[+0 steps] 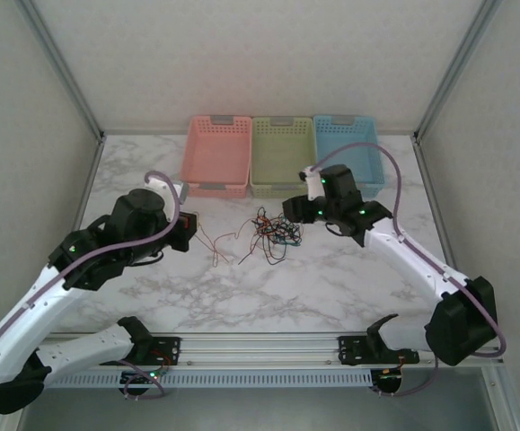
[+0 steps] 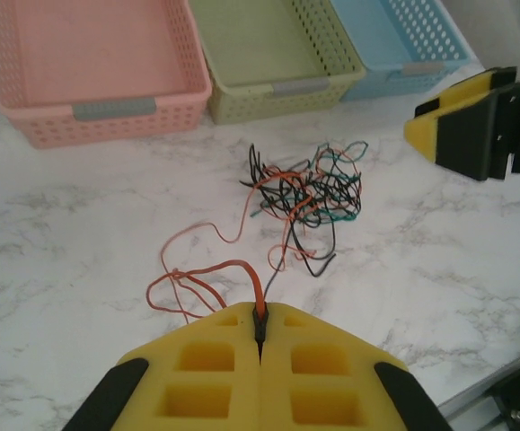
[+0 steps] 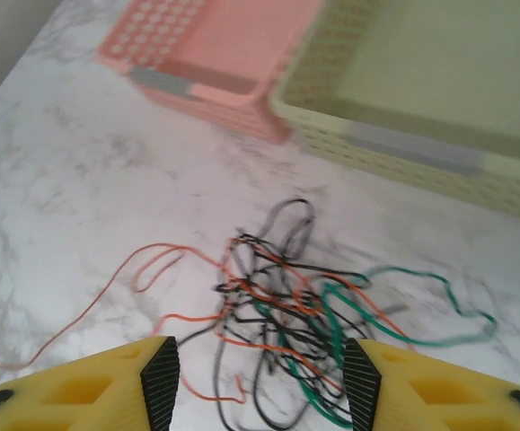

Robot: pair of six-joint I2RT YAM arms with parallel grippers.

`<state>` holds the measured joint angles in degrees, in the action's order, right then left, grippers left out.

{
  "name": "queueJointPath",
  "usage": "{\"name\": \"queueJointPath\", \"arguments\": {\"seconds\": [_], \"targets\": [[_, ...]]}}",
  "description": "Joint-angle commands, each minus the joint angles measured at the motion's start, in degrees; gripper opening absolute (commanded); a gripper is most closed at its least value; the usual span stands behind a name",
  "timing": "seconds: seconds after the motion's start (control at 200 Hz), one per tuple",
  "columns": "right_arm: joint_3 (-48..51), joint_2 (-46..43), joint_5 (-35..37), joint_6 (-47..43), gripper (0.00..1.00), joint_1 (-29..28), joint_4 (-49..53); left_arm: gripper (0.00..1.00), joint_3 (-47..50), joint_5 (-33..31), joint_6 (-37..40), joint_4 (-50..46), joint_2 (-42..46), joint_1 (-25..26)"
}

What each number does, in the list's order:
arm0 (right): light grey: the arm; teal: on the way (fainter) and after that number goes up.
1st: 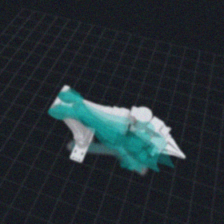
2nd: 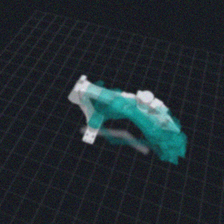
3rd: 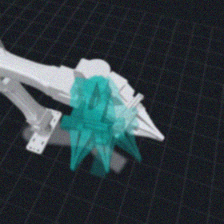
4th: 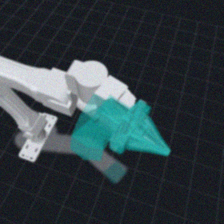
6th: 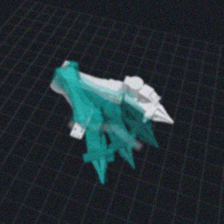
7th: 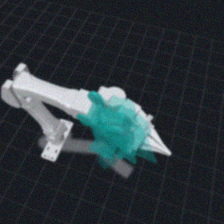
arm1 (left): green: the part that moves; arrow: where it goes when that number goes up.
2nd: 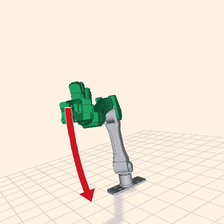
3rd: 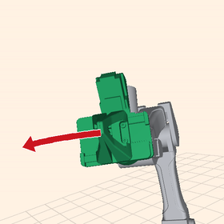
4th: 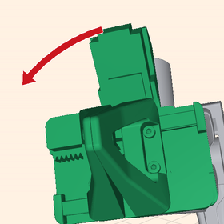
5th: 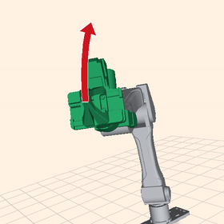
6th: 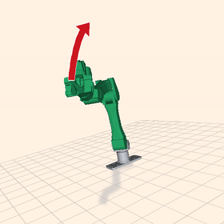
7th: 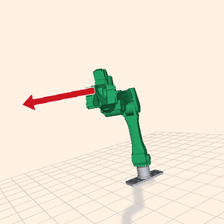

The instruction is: Untangle the cables

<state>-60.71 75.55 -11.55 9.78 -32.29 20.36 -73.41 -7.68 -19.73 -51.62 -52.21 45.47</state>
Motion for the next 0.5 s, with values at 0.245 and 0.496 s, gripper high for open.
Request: {"name": "queueJointPath", "arguments": {"seconds": [0.245,0.496], "targets": [[-20.1,18.7,0.1,-21.0,0.58,-8.7,15.3,0.00,-15.0,-10.3,5.5,-7.1,2.6,-0.7],[-27.3,27.7,3.3,-33.3,0.61,-12.9,17.4,0.00,-21.5,-12.1,7.0,-10.6,2.0,-0.7]]}}
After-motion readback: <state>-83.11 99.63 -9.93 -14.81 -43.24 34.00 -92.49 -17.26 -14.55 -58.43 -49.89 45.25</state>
